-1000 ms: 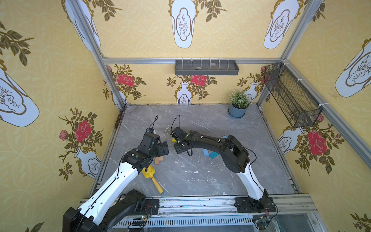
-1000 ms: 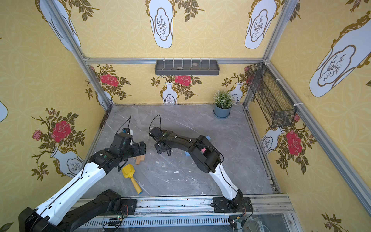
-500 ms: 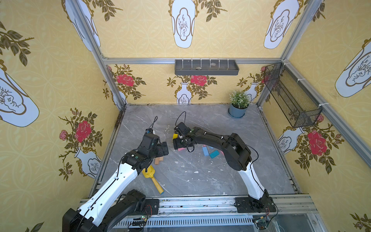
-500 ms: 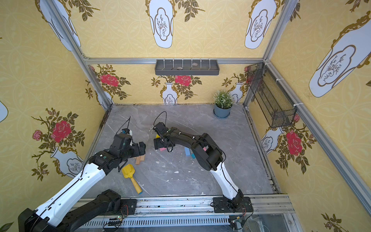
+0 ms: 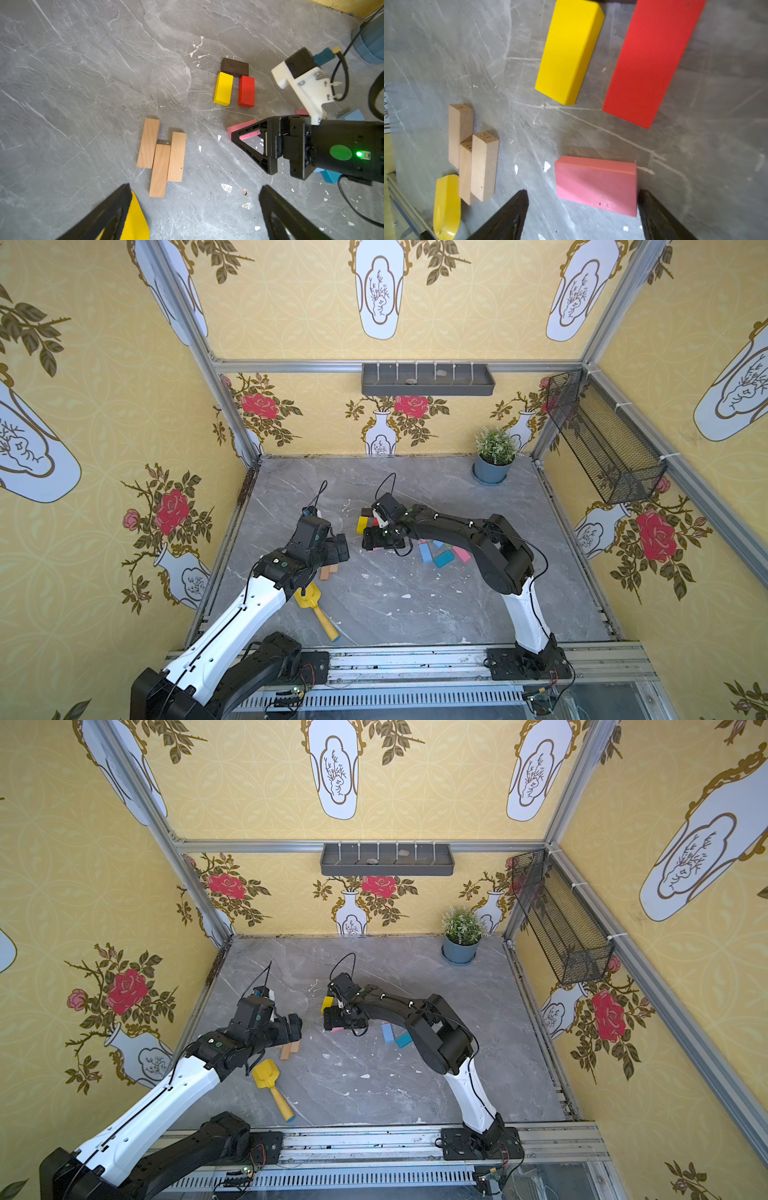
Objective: Assemble the number 8 with building blocks
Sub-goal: Move the building block to the center of the board, then assemble the building block at the center of the board.
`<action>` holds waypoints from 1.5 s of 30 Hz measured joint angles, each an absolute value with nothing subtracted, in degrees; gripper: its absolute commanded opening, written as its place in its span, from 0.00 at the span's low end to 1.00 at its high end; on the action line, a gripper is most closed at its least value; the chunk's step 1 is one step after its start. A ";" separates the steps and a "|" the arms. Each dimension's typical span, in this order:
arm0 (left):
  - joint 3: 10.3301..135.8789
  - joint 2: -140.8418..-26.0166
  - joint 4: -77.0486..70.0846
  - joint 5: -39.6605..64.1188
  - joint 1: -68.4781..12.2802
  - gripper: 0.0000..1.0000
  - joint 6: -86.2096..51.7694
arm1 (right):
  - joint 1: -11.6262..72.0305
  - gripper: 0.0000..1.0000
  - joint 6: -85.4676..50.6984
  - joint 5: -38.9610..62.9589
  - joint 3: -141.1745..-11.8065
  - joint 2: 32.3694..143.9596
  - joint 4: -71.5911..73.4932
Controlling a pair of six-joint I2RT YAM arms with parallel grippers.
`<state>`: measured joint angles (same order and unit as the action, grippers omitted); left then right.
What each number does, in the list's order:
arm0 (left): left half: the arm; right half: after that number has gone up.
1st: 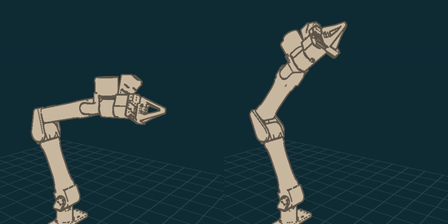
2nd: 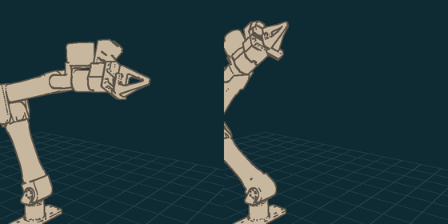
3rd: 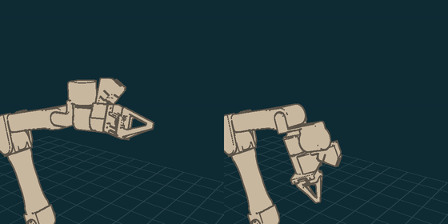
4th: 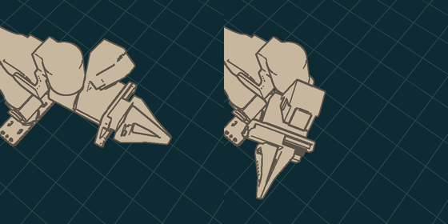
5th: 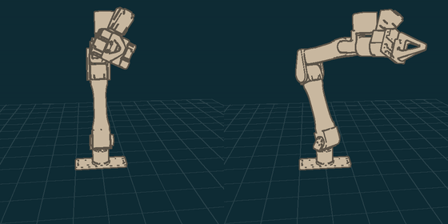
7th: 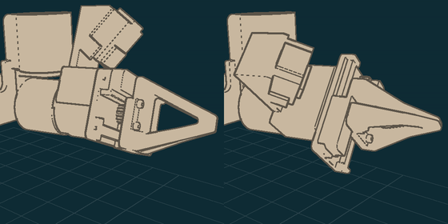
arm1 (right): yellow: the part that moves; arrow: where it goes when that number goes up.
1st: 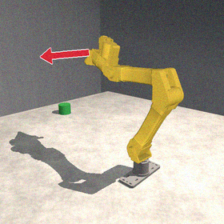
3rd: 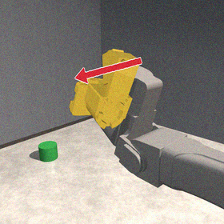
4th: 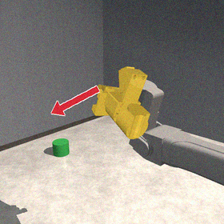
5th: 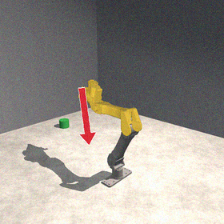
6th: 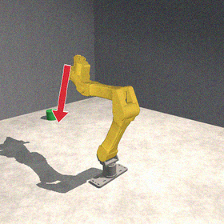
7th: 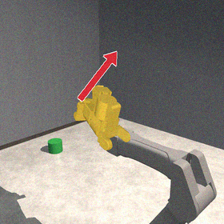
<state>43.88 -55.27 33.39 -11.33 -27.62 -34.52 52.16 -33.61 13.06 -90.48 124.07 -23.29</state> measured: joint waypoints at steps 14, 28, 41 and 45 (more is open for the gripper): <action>43.81 -55.68 33.17 -11.27 -27.62 0.98 -34.52 | 52.51 0.83 -35.99 18.28 -89.01 123.70 -20.03; 44.84 -64.53 31.66 -1.85 -28.86 0.95 -34.44 | 47.05 0.90 -34.33 16.38 -76.58 101.58 -19.14; 57.39 -86.02 32.38 -1.52 -34.54 0.96 -31.03 | 34.61 0.98 -31.48 12.99 -61.47 82.39 -19.22; 59.75 -90.48 32.56 -1.65 -34.68 0.96 -30.44 | 32.62 0.98 -31.46 12.99 -58.70 80.60 -19.20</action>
<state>59.75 -90.48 32.56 -1.65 -34.68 -30.44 32.62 -31.46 12.99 -58.70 80.60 -19.20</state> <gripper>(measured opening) 0.963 0.981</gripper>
